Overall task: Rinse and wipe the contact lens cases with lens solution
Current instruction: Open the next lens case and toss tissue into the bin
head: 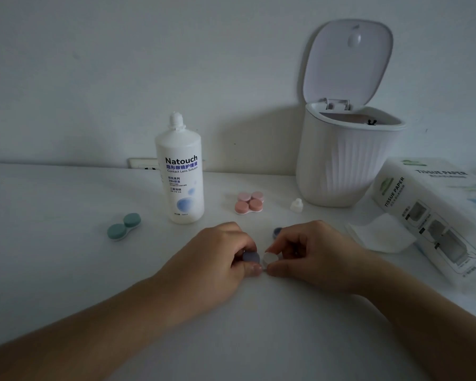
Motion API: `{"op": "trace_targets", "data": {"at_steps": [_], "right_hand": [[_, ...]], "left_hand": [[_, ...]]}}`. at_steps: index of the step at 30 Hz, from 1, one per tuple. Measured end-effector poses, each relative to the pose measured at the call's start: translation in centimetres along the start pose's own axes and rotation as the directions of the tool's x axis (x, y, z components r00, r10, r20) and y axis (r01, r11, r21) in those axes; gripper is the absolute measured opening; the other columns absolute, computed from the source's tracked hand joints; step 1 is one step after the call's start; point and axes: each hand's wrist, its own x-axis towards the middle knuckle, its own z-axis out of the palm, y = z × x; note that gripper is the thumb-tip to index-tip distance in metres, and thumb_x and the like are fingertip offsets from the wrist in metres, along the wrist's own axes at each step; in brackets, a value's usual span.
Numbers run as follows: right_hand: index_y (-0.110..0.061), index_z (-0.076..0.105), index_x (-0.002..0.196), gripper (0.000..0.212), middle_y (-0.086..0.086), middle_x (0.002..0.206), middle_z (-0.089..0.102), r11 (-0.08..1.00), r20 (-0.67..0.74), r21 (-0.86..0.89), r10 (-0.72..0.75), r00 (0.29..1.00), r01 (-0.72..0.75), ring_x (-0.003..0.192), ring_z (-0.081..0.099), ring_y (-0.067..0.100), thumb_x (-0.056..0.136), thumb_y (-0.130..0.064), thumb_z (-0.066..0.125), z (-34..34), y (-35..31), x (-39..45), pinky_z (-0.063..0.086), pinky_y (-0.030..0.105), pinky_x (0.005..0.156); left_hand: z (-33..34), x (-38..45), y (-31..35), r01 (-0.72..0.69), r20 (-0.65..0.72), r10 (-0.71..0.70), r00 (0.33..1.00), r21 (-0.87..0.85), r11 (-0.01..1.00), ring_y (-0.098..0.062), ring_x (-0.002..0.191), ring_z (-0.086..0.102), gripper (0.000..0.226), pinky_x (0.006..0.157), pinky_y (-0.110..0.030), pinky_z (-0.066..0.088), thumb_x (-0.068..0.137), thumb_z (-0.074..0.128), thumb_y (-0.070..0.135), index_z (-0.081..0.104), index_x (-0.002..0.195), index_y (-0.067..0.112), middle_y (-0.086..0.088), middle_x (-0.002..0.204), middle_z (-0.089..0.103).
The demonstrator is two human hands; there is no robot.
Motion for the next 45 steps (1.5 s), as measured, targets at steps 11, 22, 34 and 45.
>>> {"op": "trace_targets", "data": {"at_steps": [11,22,34,45], "right_hand": [[-0.030,0.073,0.089,0.018,-0.022,0.060,0.058,0.999,0.013,-0.045,0.008,1.000,-0.007,0.056,0.051,-0.002,0.076,-0.039,0.082,-0.2,-0.6,-0.3,0.042,0.015,0.061],[-0.030,0.071,0.085,0.019,-0.023,0.062,0.059,0.999,0.012,-0.054,0.008,1.000,-0.008,0.057,0.052,-0.002,0.075,-0.042,0.082,-0.2,-0.6,-0.3,0.042,0.014,0.060],[-0.028,0.074,0.090,0.020,-0.021,0.060,0.059,0.999,0.024,-0.047,-0.003,1.000,0.004,0.056,0.053,-0.002,0.076,-0.039,0.083,-0.5,-0.6,-0.2,0.043,0.017,0.061],[-0.026,0.074,0.088,0.020,-0.021,0.059,0.058,1.000,0.014,-0.030,-0.002,1.000,0.003,0.054,0.051,-0.002,0.075,-0.039,0.083,-0.4,-0.6,-0.2,0.040,0.013,0.058]], "left_hand": [[-3.4,2.7,-0.4,-0.596,0.357,0.488,0.797,0.595,0.539,-0.021,0.065,0.059,0.034,0.060,-0.031,0.047,0.102,0.038,0.050,0.060,0.087,0.027,0.004,0.074,0.060],[-1.9,3.3,-1.3,-0.480,0.435,0.271,0.859,0.498,0.722,-0.023,0.094,0.061,0.058,0.079,-0.038,0.049,0.092,0.011,0.065,0.053,0.100,0.025,0.001,0.095,0.065],[-2.0,0.6,-1.5,-0.188,0.119,0.162,0.980,0.261,0.947,0.001,0.080,0.052,0.046,0.067,-0.026,0.043,0.076,0.047,0.075,0.048,0.106,0.039,0.019,0.097,0.053],[-1.0,-0.1,-0.8,-0.123,-0.012,0.125,0.992,0.087,0.989,0.005,0.078,0.056,0.029,0.065,-0.009,0.039,0.083,0.069,0.049,0.064,0.110,0.038,0.023,0.095,0.062]]}}
